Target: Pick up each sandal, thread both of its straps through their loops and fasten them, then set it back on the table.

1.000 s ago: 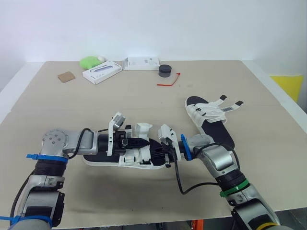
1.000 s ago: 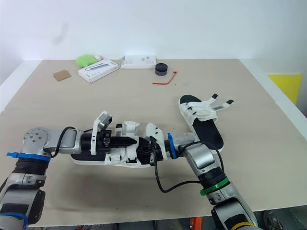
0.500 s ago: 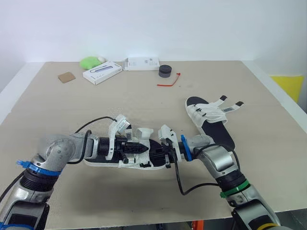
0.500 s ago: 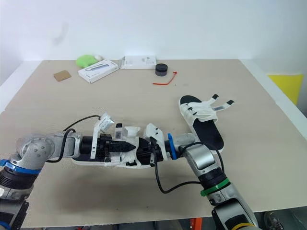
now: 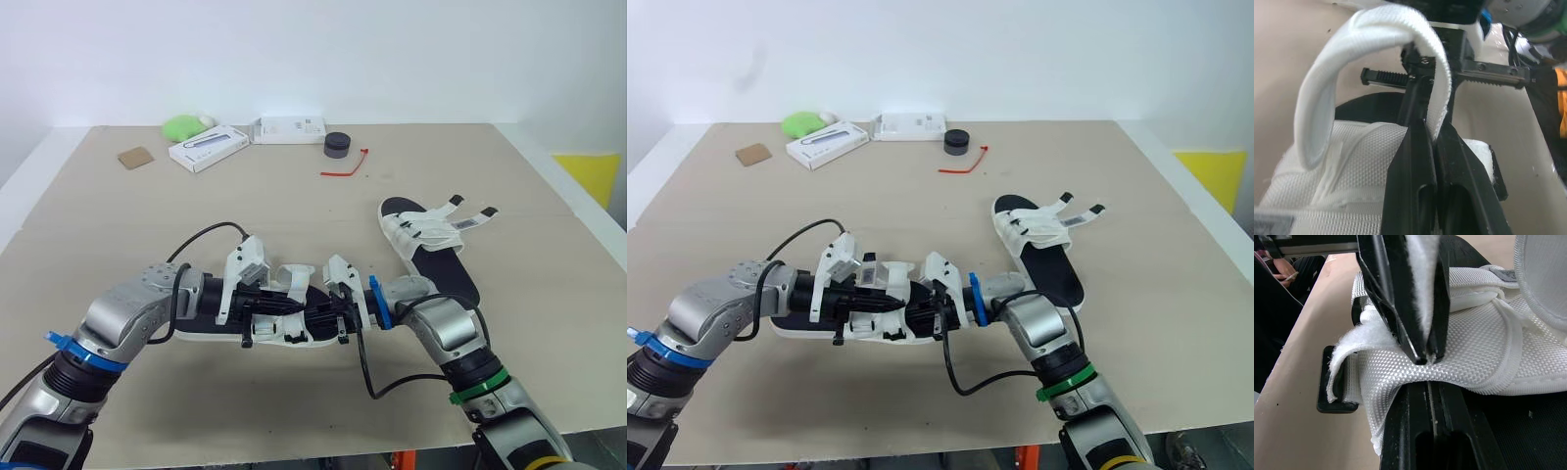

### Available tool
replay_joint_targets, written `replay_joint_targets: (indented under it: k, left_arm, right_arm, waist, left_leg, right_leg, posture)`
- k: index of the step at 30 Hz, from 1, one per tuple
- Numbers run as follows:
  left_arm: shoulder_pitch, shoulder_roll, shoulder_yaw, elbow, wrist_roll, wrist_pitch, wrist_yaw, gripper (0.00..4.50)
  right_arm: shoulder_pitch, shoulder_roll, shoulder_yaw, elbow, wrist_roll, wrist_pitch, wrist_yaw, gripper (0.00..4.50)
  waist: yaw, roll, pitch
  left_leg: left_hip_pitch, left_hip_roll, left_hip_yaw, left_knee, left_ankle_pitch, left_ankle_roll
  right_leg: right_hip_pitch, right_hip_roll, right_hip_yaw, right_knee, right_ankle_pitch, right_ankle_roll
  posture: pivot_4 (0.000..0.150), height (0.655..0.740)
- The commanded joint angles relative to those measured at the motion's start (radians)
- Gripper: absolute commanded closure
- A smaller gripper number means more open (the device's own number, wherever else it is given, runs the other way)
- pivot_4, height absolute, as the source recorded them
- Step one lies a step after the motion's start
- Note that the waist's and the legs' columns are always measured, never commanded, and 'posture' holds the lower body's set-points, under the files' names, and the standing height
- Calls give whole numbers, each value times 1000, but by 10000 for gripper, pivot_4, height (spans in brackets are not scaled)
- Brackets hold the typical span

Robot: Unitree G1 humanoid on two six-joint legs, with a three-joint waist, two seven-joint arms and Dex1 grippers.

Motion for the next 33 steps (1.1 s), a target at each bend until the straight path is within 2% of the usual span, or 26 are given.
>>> replay_joint_targets:
  k: [1,11,25,33]
  left_arm:
    - [0,17,-31,22,61,-32,-75,44361]
    - [-62,-42,-4,144,161,-141,-123,44361]
    - [-23,-26,-39,83,205,-272,-310,44361]
    - [-40,-67,-62,163,288,-380,-326,44361]
  right_arm:
    - [40,0,46,77,-35,38,-33,45000]
    - [42,0,49,77,-37,34,-31,45000]
    - [34,-1,51,82,-37,34,-26,45000]
    - [35,-1,51,80,-35,36,-31,45000]
  waist:
    - [0,0,0]
    - [-1,0,0]
    - [-2,0,0]
    - [-2,1,0]
  left_leg:
    - [0,0,0,0,0,0]
    - [0,1,0,0,0,1]
    - [0,1,0,0,-1,3]
    - [0,2,0,1,-2,5]
  right_leg:
    - [0,0,0,0,0,0]
    - [0,1,0,0,0,1]
    - [0,2,0,0,0,0]
    - [0,3,0,0,0,0]
  posture:
    - [1500,7400]
    - [1500,7400]
    - [1500,7400]
    - [1500,7400]
